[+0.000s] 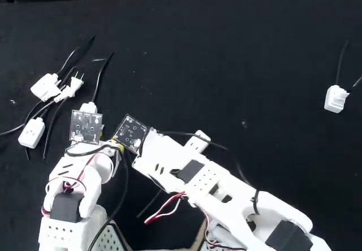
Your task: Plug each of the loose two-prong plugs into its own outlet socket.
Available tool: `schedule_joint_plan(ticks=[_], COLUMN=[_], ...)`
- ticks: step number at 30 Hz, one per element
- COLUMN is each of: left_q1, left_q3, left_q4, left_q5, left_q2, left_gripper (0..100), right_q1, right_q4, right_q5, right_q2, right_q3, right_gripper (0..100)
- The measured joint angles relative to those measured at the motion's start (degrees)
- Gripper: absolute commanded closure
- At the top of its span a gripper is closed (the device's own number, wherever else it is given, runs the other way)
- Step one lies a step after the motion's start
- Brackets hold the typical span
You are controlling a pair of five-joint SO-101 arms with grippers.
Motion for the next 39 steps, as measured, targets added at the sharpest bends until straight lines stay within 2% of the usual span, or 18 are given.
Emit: schedule_joint_plan(ticks=[4, 11, 16, 25, 34, 39], left_q1=[0.00, 0.00, 0.00, 0.00, 0.00, 2.99], left_q3=[0.18, 0.18, 0.18, 1.05, 2.29, 3.96], left_q4=[0.00, 0.00, -0.35, -0.53, -0.44, 0.00], left_q5=[-0.53, -0.53, -0.53, -0.53, -0.53, -0.53], left_q2=[0.00, 0.00, -0.09, -0.09, -0.09, -0.18], left_gripper=[83, 83, 83, 83, 83, 83], right_q1=[-0.09, -0.09, -0.09, -0.09, -0.35, -0.09], right_q4=[0.44, 4.84, 7.21, 7.47, 4.04, 3.25], right_q5=[0.00, 0.00, -2.90, -3.87, -8.35, -8.53], right_q2=[-5.19, -23.30, -30.33, -29.89, -24.44, -22.42], right_q3=[2.90, 9.67, 11.60, 11.60, 11.60, 11.69], right_gripper=[98.8, 98.8, 98.8, 98.8, 98.8, 98.7])
